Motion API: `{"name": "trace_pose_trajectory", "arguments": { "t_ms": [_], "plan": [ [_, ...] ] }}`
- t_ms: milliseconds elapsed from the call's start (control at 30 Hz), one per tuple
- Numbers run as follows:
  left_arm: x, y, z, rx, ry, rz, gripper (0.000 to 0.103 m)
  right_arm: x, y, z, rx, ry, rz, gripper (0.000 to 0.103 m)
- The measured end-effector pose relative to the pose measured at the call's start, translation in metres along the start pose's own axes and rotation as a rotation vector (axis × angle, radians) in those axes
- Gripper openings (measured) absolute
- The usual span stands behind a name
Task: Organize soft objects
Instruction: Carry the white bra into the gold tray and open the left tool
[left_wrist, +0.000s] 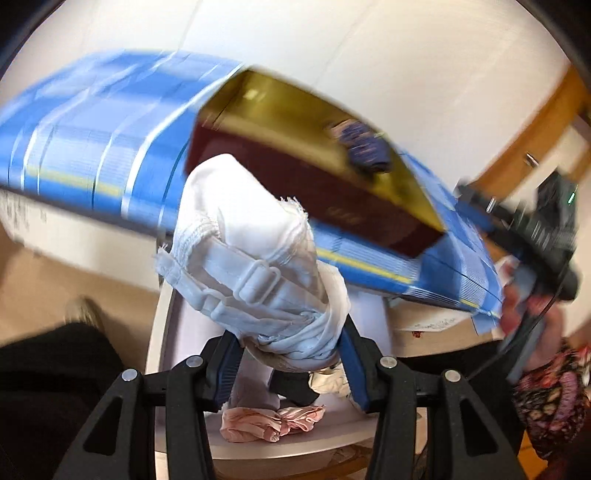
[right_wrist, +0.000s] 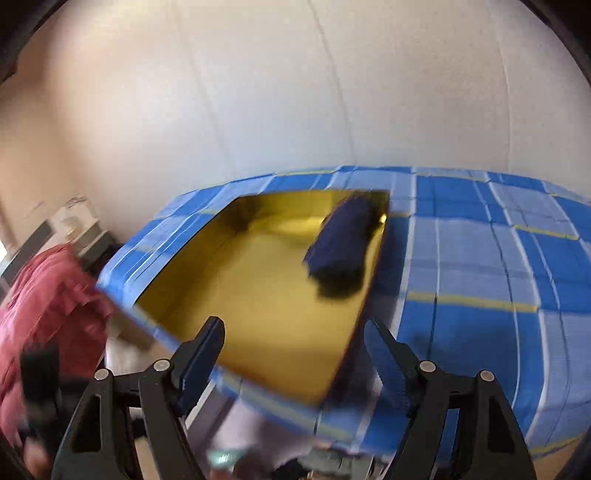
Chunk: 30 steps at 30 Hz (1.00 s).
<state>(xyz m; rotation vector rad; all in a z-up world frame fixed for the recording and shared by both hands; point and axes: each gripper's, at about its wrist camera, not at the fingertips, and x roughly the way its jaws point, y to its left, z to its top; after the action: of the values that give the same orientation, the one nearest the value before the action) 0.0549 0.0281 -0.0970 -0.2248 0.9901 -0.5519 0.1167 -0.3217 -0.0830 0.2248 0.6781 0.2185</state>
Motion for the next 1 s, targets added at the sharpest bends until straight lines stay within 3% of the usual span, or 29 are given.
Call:
{"name": "trace_pose_trajectory", "arguments": {
  "t_ms": [167,400,533,667,833,1000],
  "plan": [
    [-0.033,-0.023,0.022,0.097,-0.015,-0.014,0.049,-0.013,0.001,-0.046,-0.044,0.004,0.099,0.079],
    [-0.03,-0.045,0.093,0.122,0.017,-0.013,0.05,0.024,0.011,-0.083,-0.017,0.21,0.136,0.079],
    [0.0,-0.048,0.141,0.136,0.066,0.008,0.05,0.037,0.025,-0.093,-0.063,0.27,0.136,0.079],
    [0.042,-0.044,0.182,0.169,0.139,0.078,0.05,0.051,0.032,-0.106,-0.086,0.34,0.127,0.079],
    [0.081,-0.037,0.207,0.197,0.217,0.147,0.05,0.067,0.03,-0.116,-0.086,0.399,0.111,0.079],
    [0.121,-0.024,0.227,0.234,0.293,0.271,0.05,0.07,0.023,-0.115,-0.059,0.406,0.11,0.079]
  ]
}}
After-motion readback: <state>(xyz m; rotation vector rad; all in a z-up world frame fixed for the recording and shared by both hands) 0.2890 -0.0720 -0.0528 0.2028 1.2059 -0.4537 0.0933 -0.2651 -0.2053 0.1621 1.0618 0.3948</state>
